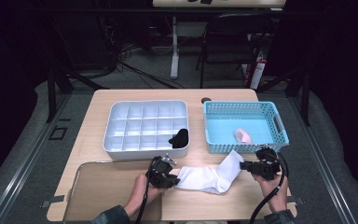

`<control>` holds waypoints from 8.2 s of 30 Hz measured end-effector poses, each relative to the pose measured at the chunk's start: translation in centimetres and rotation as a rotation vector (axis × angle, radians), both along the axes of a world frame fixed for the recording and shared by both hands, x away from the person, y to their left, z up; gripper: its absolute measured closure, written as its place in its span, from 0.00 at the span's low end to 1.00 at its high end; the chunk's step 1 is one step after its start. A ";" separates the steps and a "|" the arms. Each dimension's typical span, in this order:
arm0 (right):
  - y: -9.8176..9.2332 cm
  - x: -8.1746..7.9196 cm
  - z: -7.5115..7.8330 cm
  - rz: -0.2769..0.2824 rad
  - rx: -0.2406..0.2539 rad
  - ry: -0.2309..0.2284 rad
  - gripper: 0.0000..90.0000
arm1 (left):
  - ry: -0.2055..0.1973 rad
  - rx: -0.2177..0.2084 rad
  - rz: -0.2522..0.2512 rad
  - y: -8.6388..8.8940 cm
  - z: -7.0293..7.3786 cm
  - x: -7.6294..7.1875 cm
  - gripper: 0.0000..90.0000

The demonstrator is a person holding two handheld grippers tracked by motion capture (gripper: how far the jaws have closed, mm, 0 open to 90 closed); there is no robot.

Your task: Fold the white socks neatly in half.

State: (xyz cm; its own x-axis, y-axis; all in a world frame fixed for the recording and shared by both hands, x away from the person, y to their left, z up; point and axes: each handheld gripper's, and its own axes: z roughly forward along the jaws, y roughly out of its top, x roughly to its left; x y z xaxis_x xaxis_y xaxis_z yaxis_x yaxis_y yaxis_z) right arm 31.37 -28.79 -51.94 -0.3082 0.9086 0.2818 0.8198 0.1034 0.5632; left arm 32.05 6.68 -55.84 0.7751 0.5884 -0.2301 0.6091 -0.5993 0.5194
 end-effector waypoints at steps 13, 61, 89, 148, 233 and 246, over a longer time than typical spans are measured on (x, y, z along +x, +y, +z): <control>2.4 -1.1 2.2 0.084 0.027 -0.052 0.87 | 0.003 -0.005 -0.005 -0.1 0.0 -0.1 0.88; 13.9 -2.2 0.2 0.472 -0.113 -0.084 0.65 | -0.017 -0.037 0.010 1.0 1.6 -0.8 0.71; 16.0 -0.4 -2.9 0.448 -0.203 -0.026 0.97 | 0.043 -0.041 -0.003 0.0 0.0 -0.4 0.86; 8.1 -2.0 -3.1 0.218 -0.048 0.087 0.64 | 0.042 -0.047 0.063 -1.1 0.5 -0.2 0.54; 15.6 -1.8 -2.9 0.415 -0.093 -0.038 0.94 | 0.056 -0.174 0.129 -0.6 1.6 1.7 0.43; 16.1 -1.7 -3.1 0.411 -0.068 -0.043 0.93 | 0.058 -0.139 0.144 -1.5 0.6 2.5 0.41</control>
State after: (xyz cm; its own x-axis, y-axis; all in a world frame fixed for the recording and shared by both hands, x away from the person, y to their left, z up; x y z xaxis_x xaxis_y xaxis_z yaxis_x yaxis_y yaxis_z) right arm 29.64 -12.67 -55.00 -0.6590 0.7237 0.2047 0.6787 0.4550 0.5764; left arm 34.59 5.15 -55.24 0.6683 0.6518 -0.3585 0.7147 -0.4291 0.5523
